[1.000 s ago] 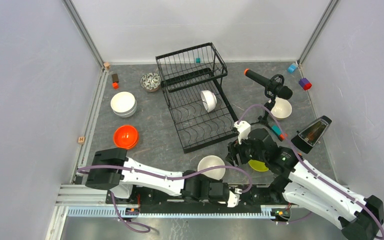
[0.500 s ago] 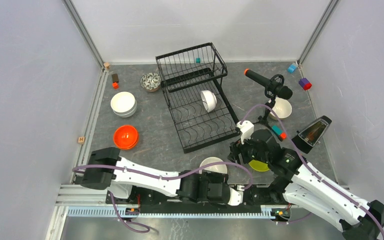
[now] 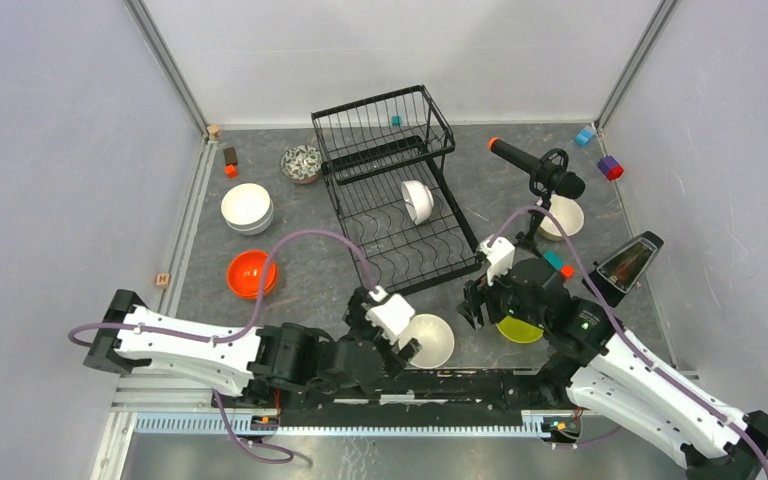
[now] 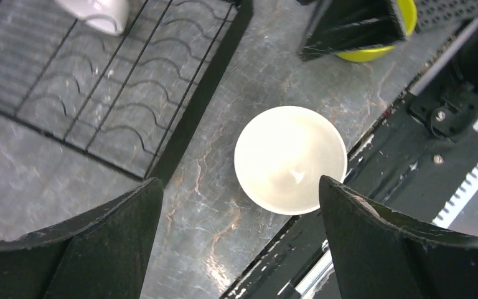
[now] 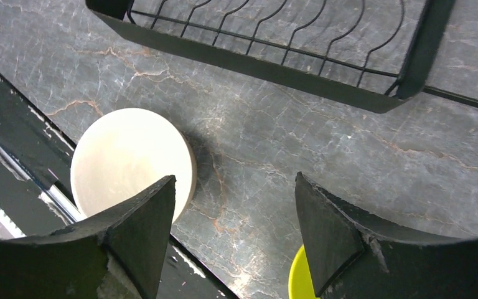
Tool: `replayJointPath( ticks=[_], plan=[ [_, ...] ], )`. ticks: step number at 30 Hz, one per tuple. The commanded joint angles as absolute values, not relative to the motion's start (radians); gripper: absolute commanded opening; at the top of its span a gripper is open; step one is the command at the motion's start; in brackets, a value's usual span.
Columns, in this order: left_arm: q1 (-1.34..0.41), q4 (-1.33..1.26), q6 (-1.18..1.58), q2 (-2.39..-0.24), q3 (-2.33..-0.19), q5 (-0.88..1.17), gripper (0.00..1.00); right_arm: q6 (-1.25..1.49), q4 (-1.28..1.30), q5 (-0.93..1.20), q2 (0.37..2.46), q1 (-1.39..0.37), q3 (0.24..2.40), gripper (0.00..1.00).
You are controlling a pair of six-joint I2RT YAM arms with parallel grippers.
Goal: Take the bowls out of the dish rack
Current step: Place the bowl at the center of the board, then pick up the bowl from the center of the board.
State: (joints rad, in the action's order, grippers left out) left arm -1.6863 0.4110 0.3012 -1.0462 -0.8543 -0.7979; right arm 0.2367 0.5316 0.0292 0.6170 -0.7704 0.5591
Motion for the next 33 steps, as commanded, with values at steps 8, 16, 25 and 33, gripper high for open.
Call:
replayJointPath(
  ticks=[8, 16, 25, 33],
  plan=[
    [-1.686, 0.186, 0.924, -0.867, -0.545, -1.066, 1.0, 0.276, 0.407, 0.101, 0.841, -0.826, 0.533, 0.71],
    [-1.684, 0.389, 1.238, -0.836, -0.52, -1.149, 1.0, 0.34, 0.313, 0.073, 0.978, -0.907, 0.505, 0.66],
    [-1.684, 0.48, 1.27, -0.968, -0.625, -1.109, 1.0, 0.347, 0.282, 0.067, 1.046, -0.917, 0.491, 0.44],
    [-1.664, 0.545, 1.302, -1.138, -0.71, -1.015, 0.98, 0.359, 0.265, 0.055, 1.066, -0.922, 0.483, 0.25]
  ],
)
